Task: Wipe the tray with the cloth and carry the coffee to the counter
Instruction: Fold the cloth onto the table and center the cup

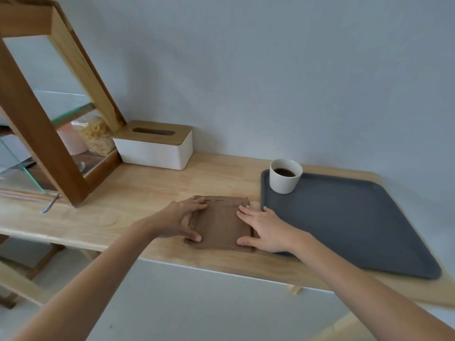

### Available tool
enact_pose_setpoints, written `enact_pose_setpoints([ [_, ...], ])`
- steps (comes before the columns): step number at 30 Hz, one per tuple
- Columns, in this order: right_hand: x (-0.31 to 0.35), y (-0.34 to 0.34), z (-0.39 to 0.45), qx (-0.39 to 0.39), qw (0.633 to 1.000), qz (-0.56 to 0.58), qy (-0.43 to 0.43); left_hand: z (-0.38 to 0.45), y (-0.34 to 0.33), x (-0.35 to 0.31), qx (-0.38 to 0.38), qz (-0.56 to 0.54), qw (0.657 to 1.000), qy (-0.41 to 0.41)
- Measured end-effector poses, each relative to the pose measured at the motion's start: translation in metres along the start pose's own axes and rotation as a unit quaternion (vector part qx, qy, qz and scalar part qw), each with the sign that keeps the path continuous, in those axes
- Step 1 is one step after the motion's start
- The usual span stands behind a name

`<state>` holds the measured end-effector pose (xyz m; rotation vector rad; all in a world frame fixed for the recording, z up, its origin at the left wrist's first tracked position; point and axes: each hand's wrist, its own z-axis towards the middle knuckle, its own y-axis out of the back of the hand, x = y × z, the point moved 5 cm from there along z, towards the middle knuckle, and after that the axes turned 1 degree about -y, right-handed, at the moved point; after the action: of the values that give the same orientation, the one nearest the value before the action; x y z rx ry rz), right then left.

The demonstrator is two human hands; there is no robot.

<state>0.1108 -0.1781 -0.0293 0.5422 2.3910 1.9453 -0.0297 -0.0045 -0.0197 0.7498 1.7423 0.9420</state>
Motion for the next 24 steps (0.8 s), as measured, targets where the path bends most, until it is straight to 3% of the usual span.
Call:
enact_pose_setpoints([
  [6, 0.014, -0.005, -0.012, -0.037, 0.999, -0.001, 0.001, 0.001, -0.001, 0.010, 0.049, 0.034, 0.998, 0.007],
  [9, 0.004, 0.003, -0.020, -0.102, 0.984, 0.147, -0.007, 0.012, 0.007, -0.007, 0.048, 0.070, 0.996, 0.012],
  [13, -0.051, 0.034, -0.044, -0.354, 0.882, 0.296, -0.097, 0.045, 0.022, -0.056, -0.062, -0.102, 0.992, -0.029],
  [15, -0.090, 0.045, -0.047, -0.412, 0.827, 0.342, -0.171, 0.068, 0.015, -0.080, -0.095, -0.217, 0.971, -0.046],
  [17, -0.124, 0.052, -0.041, -0.400, 0.800, 0.380, -0.234, 0.095, 0.002, -0.098, -0.118, -0.308, 0.944, -0.026],
  [19, -0.149, 0.054, -0.031, -0.346, 0.803, 0.405, -0.266, 0.120, -0.010, -0.111, -0.148, -0.362, 0.920, 0.011],
  [24, -0.175, 0.043, -0.002, -0.243, 0.834, 0.450, -0.208, 0.158, -0.031, -0.133, -0.176, -0.429, 0.885, 0.041],
])
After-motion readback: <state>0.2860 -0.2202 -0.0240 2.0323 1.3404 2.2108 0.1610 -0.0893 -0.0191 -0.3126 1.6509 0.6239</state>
